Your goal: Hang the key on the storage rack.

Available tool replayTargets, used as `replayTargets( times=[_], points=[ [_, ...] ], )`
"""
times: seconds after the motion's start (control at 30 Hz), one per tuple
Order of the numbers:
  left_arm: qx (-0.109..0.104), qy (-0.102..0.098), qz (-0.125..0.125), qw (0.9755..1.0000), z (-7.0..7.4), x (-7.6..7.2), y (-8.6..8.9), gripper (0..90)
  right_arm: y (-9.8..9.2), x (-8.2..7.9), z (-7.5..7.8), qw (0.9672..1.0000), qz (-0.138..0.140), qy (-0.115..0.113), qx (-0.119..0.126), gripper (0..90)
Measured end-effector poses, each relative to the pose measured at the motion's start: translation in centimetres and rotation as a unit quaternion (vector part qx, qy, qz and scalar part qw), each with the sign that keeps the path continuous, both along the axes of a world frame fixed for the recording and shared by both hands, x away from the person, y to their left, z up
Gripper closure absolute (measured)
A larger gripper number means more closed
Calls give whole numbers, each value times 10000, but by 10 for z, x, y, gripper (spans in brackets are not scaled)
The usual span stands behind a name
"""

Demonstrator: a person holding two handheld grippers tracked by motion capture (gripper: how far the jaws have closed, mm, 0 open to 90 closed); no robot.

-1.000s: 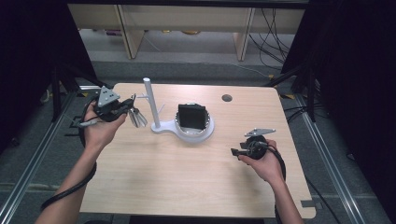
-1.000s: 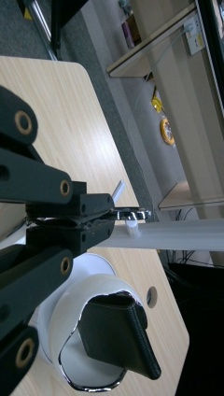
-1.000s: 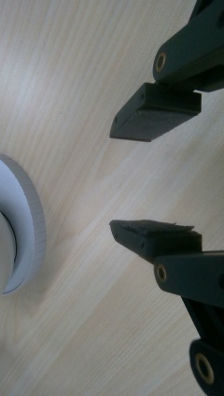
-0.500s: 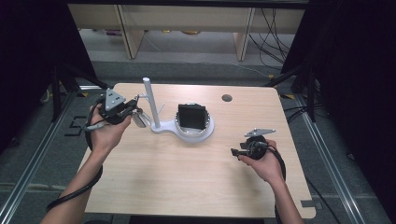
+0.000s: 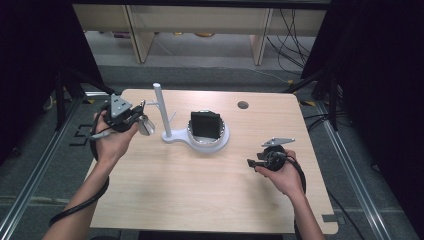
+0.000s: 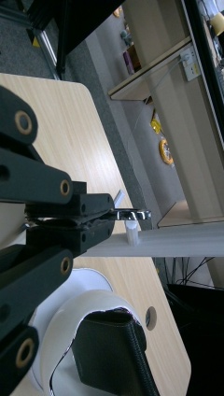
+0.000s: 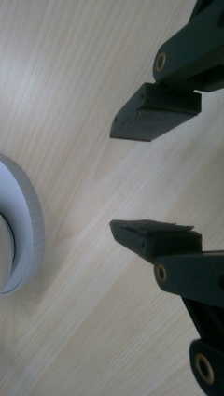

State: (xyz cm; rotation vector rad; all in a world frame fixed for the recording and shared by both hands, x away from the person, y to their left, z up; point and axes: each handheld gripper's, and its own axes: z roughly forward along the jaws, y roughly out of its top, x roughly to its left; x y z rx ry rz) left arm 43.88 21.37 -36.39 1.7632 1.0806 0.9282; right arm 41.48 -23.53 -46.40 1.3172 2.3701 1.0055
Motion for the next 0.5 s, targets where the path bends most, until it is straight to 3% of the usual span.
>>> replayTargets(
  times=[0.03, 0.07, 0.1, 0.17, 0.5],
  points=[
    [36, -14, -2, 10000, 0, 0, -1, 866, 0, 0, 0, 10000, 1, -2, -10, 497],
    [62, -30, 21, 10000, 0, 0, -2, 866, 1, 2, -4, 9997, -13, -214, 139, 497],
    [99, -48, 27, 9999, 0, 0, -3, 866, 0, 2, -5, 9996, -11, -241, 129, 497],
    [152, -49, 39, 9999, 0, 0, -5, 866, 0, 1, -2, 9999, -35, -91, 73, 497],
    [498, -215, 68, 9985, -4, -3, -16, 858, 0, 2, -4, 10000, 58, -78, 17, 497]
  ],
)
